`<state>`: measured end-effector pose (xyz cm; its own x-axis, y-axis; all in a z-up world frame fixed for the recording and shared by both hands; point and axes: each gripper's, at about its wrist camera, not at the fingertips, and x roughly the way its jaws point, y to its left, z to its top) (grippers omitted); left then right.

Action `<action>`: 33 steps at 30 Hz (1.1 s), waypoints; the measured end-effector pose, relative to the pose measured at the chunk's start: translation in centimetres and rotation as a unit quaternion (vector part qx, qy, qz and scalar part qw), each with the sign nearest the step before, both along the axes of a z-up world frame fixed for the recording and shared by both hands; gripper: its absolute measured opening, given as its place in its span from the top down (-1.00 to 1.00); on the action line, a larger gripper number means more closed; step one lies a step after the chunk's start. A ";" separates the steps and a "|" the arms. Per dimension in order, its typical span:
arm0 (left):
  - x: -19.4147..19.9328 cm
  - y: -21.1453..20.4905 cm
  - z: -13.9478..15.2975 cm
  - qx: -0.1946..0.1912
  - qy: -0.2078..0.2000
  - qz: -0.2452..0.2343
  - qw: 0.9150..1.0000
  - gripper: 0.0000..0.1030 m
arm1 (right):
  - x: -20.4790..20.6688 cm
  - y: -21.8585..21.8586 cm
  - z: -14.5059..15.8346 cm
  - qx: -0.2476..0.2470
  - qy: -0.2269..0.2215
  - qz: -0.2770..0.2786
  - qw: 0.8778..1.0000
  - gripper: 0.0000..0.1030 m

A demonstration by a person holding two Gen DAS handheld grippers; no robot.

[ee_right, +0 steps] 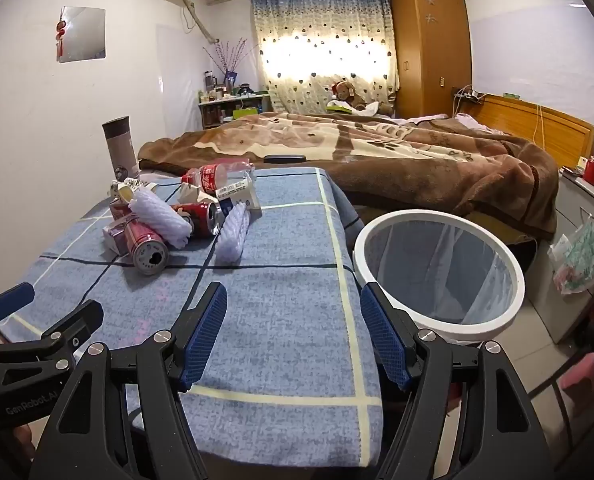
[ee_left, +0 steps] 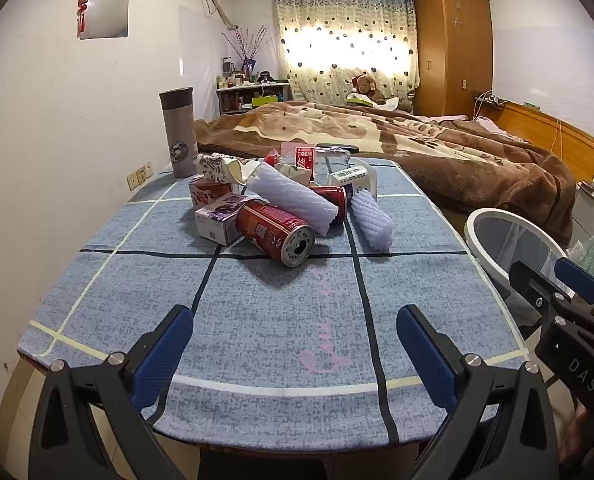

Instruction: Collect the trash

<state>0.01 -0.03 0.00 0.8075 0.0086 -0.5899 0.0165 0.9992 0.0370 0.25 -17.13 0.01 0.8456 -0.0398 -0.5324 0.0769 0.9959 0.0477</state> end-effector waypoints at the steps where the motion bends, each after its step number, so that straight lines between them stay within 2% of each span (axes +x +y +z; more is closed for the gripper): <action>1: 0.0 0.0 0.0 0.000 0.000 0.000 1.000 -1.00 | 0.0 0.1 0.0 -0.009 0.003 -0.001 1.000 -0.38; 33: -0.1 0.6 0.1 -0.007 -0.004 0.004 1.000 -1.00 | 0.2 0.2 -0.2 -0.002 0.003 -0.005 1.000 -0.38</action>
<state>-0.05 0.54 0.15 0.8126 0.0062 -0.5828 0.0083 0.9997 0.0223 0.46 -16.93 -0.15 0.8420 -0.0494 -0.5372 0.0865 0.9953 0.0441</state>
